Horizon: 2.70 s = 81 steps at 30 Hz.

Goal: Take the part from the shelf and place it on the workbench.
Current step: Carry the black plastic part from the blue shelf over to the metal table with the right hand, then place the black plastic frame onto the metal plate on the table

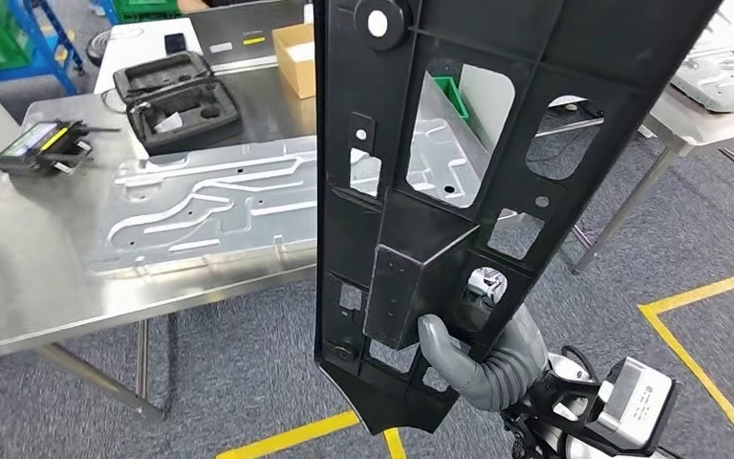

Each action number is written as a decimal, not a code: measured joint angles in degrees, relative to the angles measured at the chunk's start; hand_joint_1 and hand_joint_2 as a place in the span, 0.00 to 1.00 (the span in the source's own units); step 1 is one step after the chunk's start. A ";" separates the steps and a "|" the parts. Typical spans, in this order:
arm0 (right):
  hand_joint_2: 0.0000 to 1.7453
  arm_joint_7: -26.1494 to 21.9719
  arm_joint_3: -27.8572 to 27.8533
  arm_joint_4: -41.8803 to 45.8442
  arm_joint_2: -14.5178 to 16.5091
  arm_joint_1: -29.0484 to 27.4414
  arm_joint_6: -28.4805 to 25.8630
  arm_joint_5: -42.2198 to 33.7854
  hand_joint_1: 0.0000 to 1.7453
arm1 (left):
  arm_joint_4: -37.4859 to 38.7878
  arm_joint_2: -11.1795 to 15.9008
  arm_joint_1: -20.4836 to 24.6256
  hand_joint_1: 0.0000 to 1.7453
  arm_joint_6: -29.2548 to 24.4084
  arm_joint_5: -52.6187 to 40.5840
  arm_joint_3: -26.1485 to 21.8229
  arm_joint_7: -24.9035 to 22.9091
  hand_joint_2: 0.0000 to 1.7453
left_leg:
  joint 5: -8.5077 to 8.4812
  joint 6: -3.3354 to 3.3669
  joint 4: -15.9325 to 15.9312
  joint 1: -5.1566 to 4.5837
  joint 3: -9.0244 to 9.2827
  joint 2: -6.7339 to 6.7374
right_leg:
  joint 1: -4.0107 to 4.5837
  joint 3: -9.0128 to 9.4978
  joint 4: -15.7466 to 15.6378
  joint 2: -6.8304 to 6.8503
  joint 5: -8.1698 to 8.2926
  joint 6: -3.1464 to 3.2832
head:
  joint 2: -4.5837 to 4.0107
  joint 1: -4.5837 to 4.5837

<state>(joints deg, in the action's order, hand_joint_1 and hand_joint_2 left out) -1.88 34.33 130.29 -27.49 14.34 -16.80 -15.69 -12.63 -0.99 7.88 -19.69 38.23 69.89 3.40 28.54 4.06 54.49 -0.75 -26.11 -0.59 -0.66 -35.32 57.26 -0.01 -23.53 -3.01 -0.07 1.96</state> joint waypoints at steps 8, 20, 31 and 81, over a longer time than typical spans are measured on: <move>1.00 0.04 0.01 0.13 0.03 0.19 0.01 0.08 1.00 | -0.02 -0.04 0.45 0.00 0.01 0.12 0.07 0.05 1.00 | 6.07 -2.83 14.42 0.78 -6.70 0.26 | -0.51 2.71 -1.37 0.08 -1.20 1.93 | 0.00 -0.27; 1.00 0.23 0.04 0.21 0.06 0.05 0.00 0.55 1.00 | -0.02 -0.09 0.38 0.00 0.09 0.18 -0.04 0.24 1.00 | -2.59 -0.54 1.35 1.07 -4.40 0.30 | -1.16 4.93 1.19 -0.24 -4.48 -1.18 | 0.00 -0.27; 1.00 0.63 0.05 0.39 0.03 -0.59 -0.08 1.37 1.00 | -0.02 -0.14 -0.21 0.00 0.48 0.03 -0.03 0.27 1.00 | 0.84 -0.16 0.93 0.00 -0.36 0.04 | 1.03 -0.21 0.13 0.00 -0.49 1.52 | 0.00 -0.32; 1.00 16.05 -0.16 -0.15 -3.55 14.13 0.83 -0.80 1.00 | -0.02 -0.22 1.43 0.00 2.60 -1.65 0.14 0.91 1.00 | -4.93 -0.52 1.68 0.57 -8.02 0.32 | -0.57 2.91 0.66 -0.48 -4.60 -0.37 | 0.00 -0.63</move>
<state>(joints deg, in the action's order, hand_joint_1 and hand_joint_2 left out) 14.17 34.16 130.14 -31.05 28.46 -15.96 -16.49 -12.65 -1.21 9.31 -17.09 36.58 70.04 4.31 23.61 3.54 56.17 -0.18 -34.13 -0.27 -1.23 -32.41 57.93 -0.49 -28.13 -3.38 -0.07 1.33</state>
